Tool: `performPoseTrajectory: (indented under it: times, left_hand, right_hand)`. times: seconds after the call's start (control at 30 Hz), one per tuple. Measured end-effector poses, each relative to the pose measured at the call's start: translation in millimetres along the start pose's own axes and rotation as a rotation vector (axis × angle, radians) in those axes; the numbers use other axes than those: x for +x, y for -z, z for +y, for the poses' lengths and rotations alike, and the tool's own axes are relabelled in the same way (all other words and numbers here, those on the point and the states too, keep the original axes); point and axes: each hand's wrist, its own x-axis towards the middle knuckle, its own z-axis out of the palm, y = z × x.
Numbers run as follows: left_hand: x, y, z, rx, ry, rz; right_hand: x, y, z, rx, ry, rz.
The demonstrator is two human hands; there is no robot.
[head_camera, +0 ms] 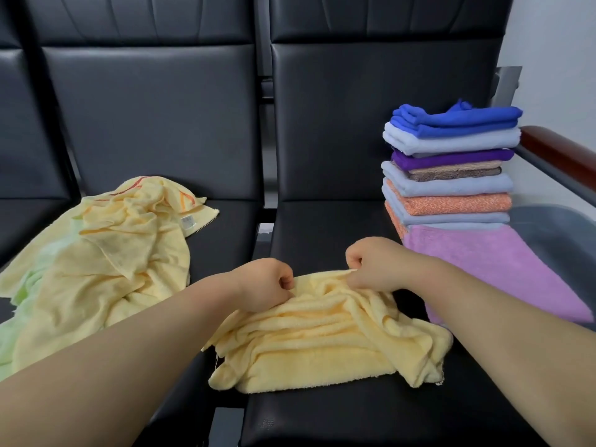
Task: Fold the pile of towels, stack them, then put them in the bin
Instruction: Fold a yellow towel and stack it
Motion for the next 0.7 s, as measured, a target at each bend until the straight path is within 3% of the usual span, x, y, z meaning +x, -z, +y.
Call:
performPoseTrajectory:
  times: [0.17, 0.43, 0.53, 0.63, 0.7]
  left_hand:
    - [0.5, -0.7, -0.1, 0.002, 0.011, 0.003]
    - [-2.0, 0.1, 2.8, 0.006, 0.021, 0.007]
    - [-1.9, 0.7, 4.0, 0.016, 0.024, 0.020]
    - [-0.8, 0.2, 4.6, 0.027, 0.025, 0.030]
    - [-0.6, -0.1, 4.6, 0.032, 0.025, 0.035]
  right_hand:
    - [-0.8, 15.1, 12.9, 0.092, 0.042, 0.065]
    - [-1.4, 9.6, 25.1, -0.085, -0.027, 0.342]
    - [-6.5, 10.8, 20.2, -0.024, -0.075, 0.154]
    - [-9.6, 9.9, 16.0, -0.144, -0.133, -0.076]
    - [-8.2, 4.0, 15.2, -0.215, -0.150, -0.122]
